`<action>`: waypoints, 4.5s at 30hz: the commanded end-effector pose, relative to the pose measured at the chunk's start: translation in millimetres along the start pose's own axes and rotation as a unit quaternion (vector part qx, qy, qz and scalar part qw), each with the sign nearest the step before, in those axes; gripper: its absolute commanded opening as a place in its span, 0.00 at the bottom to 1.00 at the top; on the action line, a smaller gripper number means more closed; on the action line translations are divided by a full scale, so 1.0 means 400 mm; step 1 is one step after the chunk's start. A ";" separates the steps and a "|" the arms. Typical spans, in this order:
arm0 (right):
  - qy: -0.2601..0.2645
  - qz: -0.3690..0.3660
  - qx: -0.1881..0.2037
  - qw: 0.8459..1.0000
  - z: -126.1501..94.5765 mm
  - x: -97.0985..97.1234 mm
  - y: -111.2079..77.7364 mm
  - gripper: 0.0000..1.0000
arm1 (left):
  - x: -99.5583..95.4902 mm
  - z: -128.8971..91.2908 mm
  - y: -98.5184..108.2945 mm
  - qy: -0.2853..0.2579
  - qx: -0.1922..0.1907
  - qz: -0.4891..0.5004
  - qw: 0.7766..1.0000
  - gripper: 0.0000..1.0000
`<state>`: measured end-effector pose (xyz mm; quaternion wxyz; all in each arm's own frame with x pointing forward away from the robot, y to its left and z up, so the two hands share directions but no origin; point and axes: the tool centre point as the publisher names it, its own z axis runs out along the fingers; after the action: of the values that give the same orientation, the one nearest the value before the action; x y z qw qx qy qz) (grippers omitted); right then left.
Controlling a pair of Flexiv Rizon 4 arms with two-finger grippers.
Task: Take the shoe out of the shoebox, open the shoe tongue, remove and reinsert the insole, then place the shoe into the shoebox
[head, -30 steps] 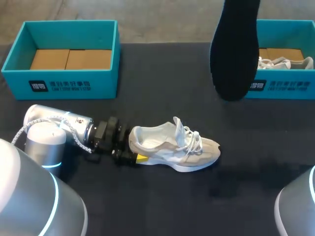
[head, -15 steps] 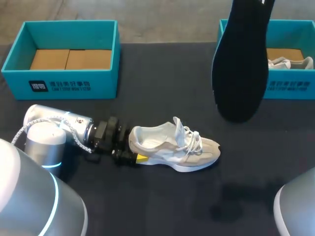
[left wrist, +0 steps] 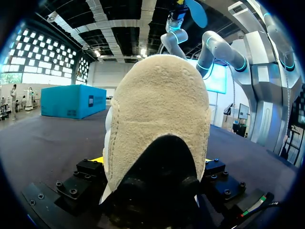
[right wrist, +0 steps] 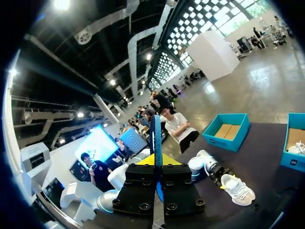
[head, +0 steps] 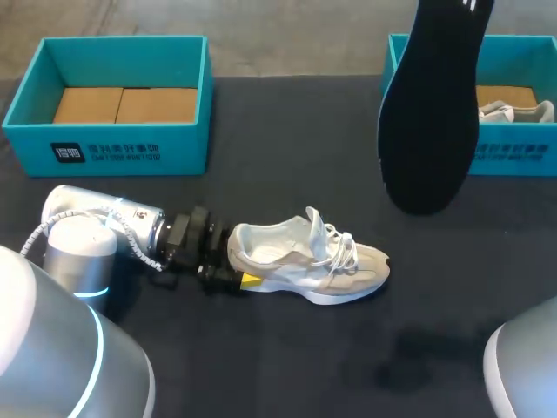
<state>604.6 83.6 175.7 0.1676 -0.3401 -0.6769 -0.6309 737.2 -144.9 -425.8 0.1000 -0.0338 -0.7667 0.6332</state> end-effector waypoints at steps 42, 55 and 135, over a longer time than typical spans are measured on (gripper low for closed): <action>-0.034 0.057 0.034 0.997 0.018 0.239 -0.082 0.00 | 0.001 0.001 0.002 0.000 0.000 0.000 1.000 0.00; -0.035 0.052 0.031 0.998 0.031 0.291 -0.085 0.00 | 0.001 0.001 0.002 0.000 0.000 0.000 1.000 0.00; -0.048 0.065 0.042 0.996 0.060 0.301 -0.073 0.00 | -0.010 -0.163 -0.001 -0.050 -0.074 0.005 0.996 1.00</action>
<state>503.0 136.0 227.5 0.1898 -0.4050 -0.6854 -0.5747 763.8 -88.6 -424.1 0.0674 -0.0209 -0.8116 0.5800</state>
